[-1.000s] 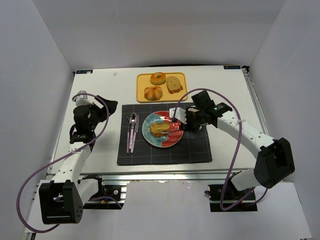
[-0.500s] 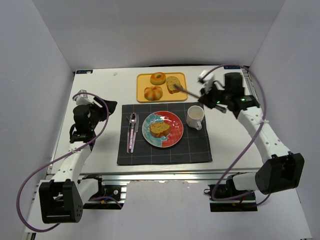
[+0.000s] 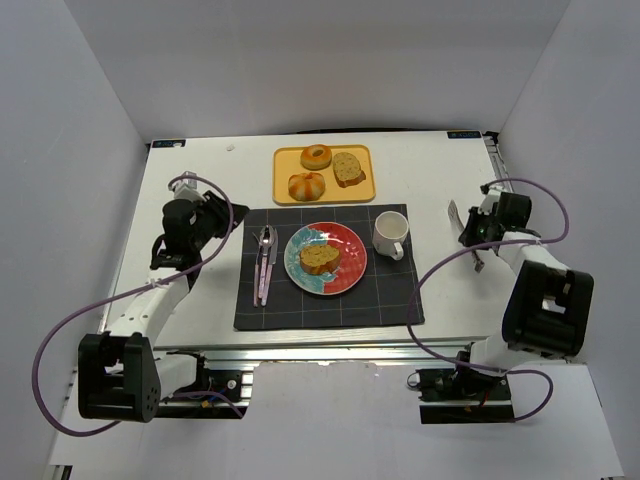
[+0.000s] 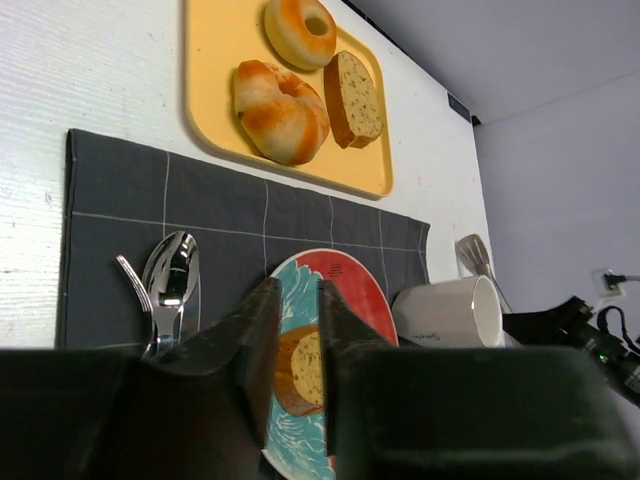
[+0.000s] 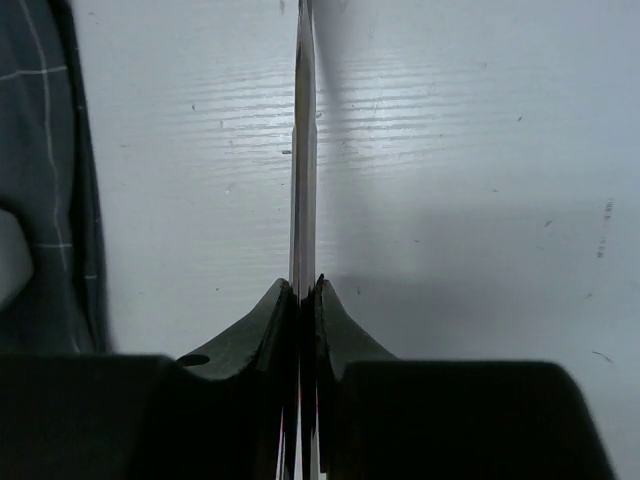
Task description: Place the bread
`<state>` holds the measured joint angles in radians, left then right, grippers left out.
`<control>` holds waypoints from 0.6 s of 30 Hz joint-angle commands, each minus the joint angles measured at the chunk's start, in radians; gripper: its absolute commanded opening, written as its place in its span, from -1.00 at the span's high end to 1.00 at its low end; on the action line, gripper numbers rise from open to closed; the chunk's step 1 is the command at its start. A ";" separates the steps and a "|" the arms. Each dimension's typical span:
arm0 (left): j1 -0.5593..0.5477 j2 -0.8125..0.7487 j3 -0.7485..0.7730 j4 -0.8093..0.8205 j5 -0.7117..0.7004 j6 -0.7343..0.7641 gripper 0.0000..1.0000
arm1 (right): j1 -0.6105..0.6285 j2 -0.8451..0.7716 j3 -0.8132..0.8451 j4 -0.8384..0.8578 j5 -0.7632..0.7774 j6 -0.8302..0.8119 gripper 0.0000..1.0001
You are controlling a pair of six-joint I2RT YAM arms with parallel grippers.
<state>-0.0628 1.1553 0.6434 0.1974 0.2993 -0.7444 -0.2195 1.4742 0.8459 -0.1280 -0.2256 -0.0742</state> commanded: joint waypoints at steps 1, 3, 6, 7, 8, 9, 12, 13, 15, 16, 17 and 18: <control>-0.009 -0.012 0.050 -0.022 0.011 0.023 0.28 | 0.002 0.040 -0.014 0.162 0.043 0.066 0.72; -0.015 -0.025 0.050 -0.035 -0.003 0.025 0.10 | 0.003 0.073 -0.018 0.151 0.051 0.057 0.36; -0.025 -0.035 0.045 -0.049 -0.017 0.030 -0.30 | 0.003 0.116 0.001 0.089 0.045 0.021 -0.30; -0.028 -0.035 0.045 -0.053 -0.020 0.033 -0.40 | 0.003 0.126 0.011 0.065 0.037 0.010 -0.41; -0.035 -0.032 0.047 -0.056 -0.020 0.036 -0.43 | 0.003 0.136 0.021 0.029 0.037 -0.001 -0.57; -0.040 -0.032 0.048 -0.062 -0.022 0.037 -0.45 | 0.002 0.133 0.030 0.018 0.038 -0.024 -0.64; -0.058 -0.026 0.053 -0.069 -0.028 0.043 -0.48 | 0.002 0.094 0.041 -0.007 0.023 -0.065 -0.79; -0.063 -0.026 0.056 -0.073 -0.028 0.046 -0.49 | 0.002 0.080 0.068 -0.021 0.020 -0.106 -0.79; -0.080 -0.020 0.070 -0.094 -0.026 0.065 -0.50 | 0.002 0.032 0.103 -0.073 0.022 -0.146 -0.79; -0.088 -0.016 0.076 -0.104 -0.025 0.074 -0.50 | 0.003 0.012 0.146 -0.087 0.019 -0.198 -0.79; -0.100 -0.011 0.082 -0.111 -0.025 0.089 -0.50 | 0.003 -0.023 0.166 -0.091 0.017 -0.213 -0.79; -0.106 -0.008 0.090 -0.125 -0.025 0.096 -0.50 | 0.003 -0.041 0.186 -0.087 0.017 -0.219 -0.79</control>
<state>-0.1467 1.1511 0.6807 0.1074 0.2775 -0.6926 -0.2176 1.5429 0.9249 -0.2070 -0.1898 -0.1967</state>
